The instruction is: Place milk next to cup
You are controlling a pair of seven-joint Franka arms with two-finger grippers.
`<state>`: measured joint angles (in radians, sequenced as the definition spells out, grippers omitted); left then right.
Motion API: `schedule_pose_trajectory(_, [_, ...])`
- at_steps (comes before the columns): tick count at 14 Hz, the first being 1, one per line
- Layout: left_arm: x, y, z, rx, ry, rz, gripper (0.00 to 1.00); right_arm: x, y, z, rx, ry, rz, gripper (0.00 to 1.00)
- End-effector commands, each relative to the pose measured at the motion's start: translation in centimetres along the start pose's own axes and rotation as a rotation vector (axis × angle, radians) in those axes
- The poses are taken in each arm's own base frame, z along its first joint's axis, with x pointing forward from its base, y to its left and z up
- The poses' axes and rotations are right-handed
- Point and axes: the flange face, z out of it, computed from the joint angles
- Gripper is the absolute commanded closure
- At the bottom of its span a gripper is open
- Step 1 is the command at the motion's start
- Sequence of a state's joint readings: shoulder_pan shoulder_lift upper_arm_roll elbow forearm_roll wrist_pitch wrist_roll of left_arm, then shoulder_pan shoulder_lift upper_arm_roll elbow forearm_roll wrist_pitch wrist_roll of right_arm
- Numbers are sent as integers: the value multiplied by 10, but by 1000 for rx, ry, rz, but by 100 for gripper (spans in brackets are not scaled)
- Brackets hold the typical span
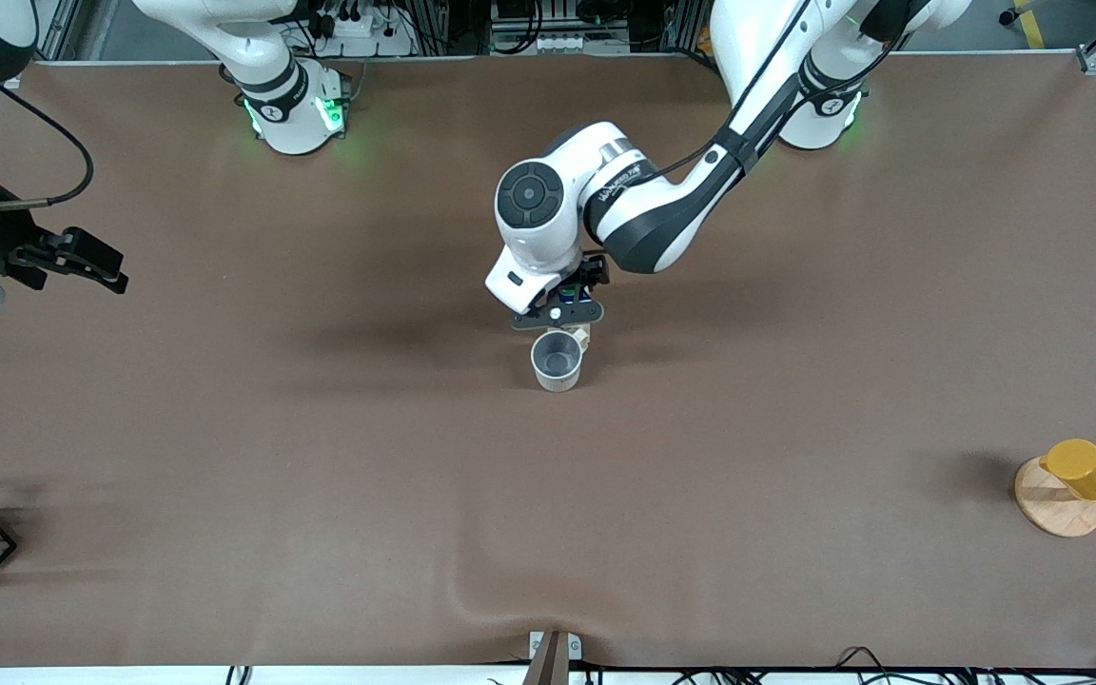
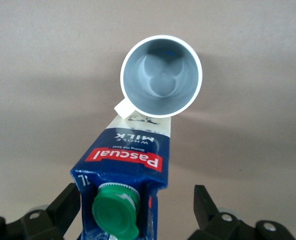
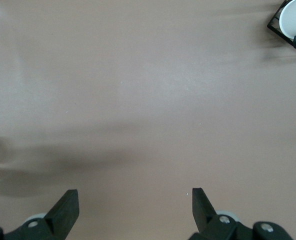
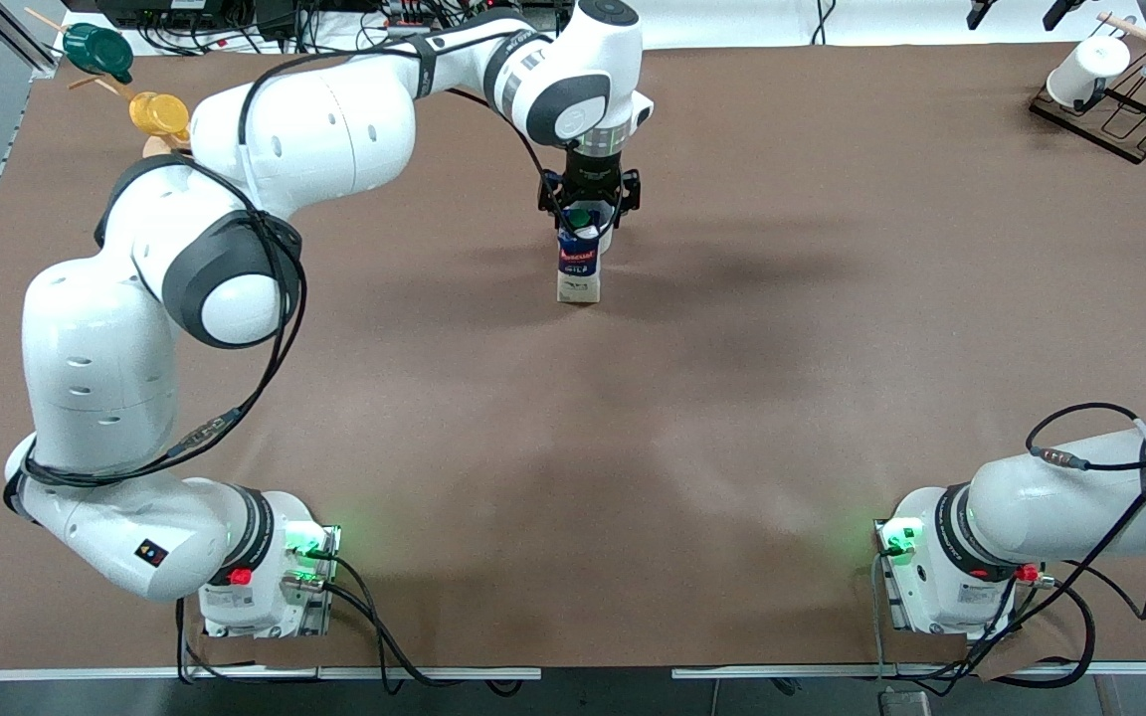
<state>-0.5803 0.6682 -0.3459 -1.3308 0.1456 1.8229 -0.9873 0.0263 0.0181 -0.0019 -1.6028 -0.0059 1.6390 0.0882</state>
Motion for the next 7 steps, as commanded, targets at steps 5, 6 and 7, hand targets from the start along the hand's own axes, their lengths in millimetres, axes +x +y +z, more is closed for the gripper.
schedule_pose_trajectory(5, [32,-71,-123,-48,202,-81,0,2,3,-4,-17,5,10,0])
schedule_pose_trajectory(6, [56,-102,-136,-50,222,-118,0,2,3,-4,-17,5,9,0])
schedule_pose_trajectory(7, [85,-143,-148,-48,236,-134,0,1,3,-4,-17,0,11,0])
